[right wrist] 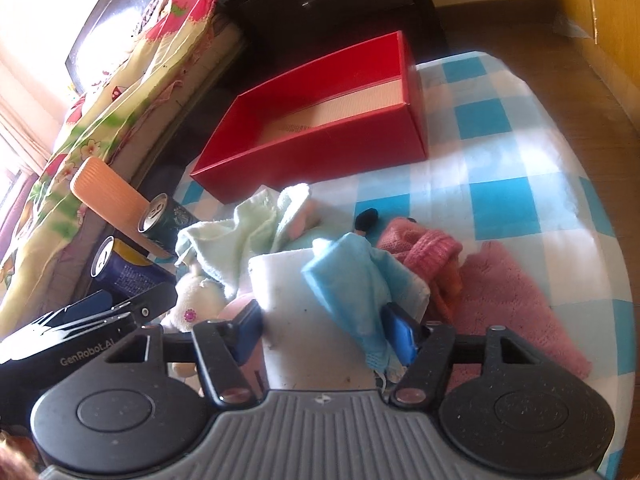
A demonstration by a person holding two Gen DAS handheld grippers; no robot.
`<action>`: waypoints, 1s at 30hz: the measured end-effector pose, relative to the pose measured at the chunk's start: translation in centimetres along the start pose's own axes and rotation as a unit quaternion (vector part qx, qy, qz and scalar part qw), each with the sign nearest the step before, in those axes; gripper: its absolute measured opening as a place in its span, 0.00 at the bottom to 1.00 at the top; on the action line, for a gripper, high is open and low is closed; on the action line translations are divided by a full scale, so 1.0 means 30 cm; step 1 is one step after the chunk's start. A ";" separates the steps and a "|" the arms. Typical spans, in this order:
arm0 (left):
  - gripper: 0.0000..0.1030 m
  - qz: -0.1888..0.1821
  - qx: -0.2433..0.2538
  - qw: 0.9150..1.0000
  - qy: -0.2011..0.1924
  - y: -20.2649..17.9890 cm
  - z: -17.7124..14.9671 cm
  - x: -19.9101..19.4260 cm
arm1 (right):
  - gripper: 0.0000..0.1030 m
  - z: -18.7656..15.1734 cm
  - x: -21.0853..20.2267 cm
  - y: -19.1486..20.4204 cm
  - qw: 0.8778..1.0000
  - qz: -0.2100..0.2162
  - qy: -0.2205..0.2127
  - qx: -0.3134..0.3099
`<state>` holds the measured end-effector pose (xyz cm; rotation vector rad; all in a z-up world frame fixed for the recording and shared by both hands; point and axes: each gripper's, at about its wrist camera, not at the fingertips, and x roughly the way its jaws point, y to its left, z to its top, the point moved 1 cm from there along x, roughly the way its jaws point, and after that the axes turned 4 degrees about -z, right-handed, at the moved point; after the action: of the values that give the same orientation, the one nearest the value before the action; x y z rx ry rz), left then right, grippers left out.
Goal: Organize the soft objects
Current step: 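Grasp the pink pig plush with the left tool while the right tool grasps the white sponge block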
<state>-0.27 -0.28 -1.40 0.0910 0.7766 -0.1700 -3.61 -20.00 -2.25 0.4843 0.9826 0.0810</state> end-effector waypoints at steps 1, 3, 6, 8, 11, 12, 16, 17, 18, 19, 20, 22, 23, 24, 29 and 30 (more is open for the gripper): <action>0.95 0.000 0.001 1.000 0.000 -0.002 0.000 0.000 | 0.40 -0.003 -0.009 -0.002 1.000 -0.002 -0.002 0.002; 0.95 0.000 0.002 1.000 0.002 -0.005 0.001 -0.001 | 0.43 -0.006 -0.023 -0.009 1.000 -0.015 -0.010 -0.001; 0.95 -0.006 0.003 1.000 0.001 -0.014 0.001 -0.006 | 0.49 -0.004 -0.059 -0.010 0.996 -0.076 -0.036 -0.015; 0.95 -0.008 0.004 1.000 0.001 -0.020 0.001 -0.007 | 0.50 -0.007 -0.098 -0.004 0.995 -0.084 -0.058 -0.020; 0.95 -0.013 0.007 1.000 0.002 -0.030 -0.001 -0.007 | 0.50 -0.017 -0.141 0.007 0.996 -0.054 -0.072 -0.013; 0.95 -0.018 0.009 1.000 0.004 -0.035 -0.006 -0.008 | 0.50 -0.020 -0.140 0.012 0.996 -0.047 -0.068 -0.013; 0.95 -0.039 0.033 0.999 0.019 -0.073 -0.028 0.000 | 0.50 -0.029 -0.052 0.029 0.999 -0.036 -0.021 -0.012; 0.93 -0.039 0.042 0.998 0.020 -0.083 -0.035 0.001 | 0.50 -0.035 -0.024 0.021 1.000 -0.029 -0.002 0.000; 0.94 -0.031 0.049 0.998 0.018 -0.087 -0.040 0.003 | 0.50 -0.038 0.000 0.013 1.000 -0.017 0.016 0.012; 0.94 -0.029 0.054 0.998 0.014 -0.085 -0.042 0.003 | 0.50 -0.035 0.012 0.005 0.999 -0.004 0.024 0.026; 0.94 -0.032 0.054 0.998 0.016 -0.077 -0.041 0.003 | 0.50 -0.031 0.008 0.000 0.999 0.003 0.028 0.034; 0.95 -0.045 0.043 0.998 0.023 -0.058 -0.041 0.004 | 0.50 -0.012 -0.047 0.002 1.000 0.006 -0.005 0.029; 0.95 -0.054 0.040 0.997 0.032 -0.050 -0.044 0.009 | 0.50 -0.002 -0.080 0.007 0.999 -0.001 -0.029 0.019; 0.94 -0.060 0.037 0.997 0.037 -0.049 -0.048 0.013 | 0.50 0.004 -0.108 0.012 0.999 -0.006 -0.047 0.012; 0.94 -0.113 0.041 0.992 0.043 -0.096 -0.062 0.000 | 0.55 -0.005 -0.182 0.021 0.995 -0.015 -0.094 0.015; 0.94 -0.121 0.047 0.991 0.041 -0.108 -0.066 -0.005 | 0.58 -0.004 -0.179 0.022 0.996 -0.022 -0.091 0.005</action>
<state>-2.35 -3.16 -2.76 0.0931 0.8600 -0.4367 -6.63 -20.86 2.16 0.4694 0.8144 -0.0081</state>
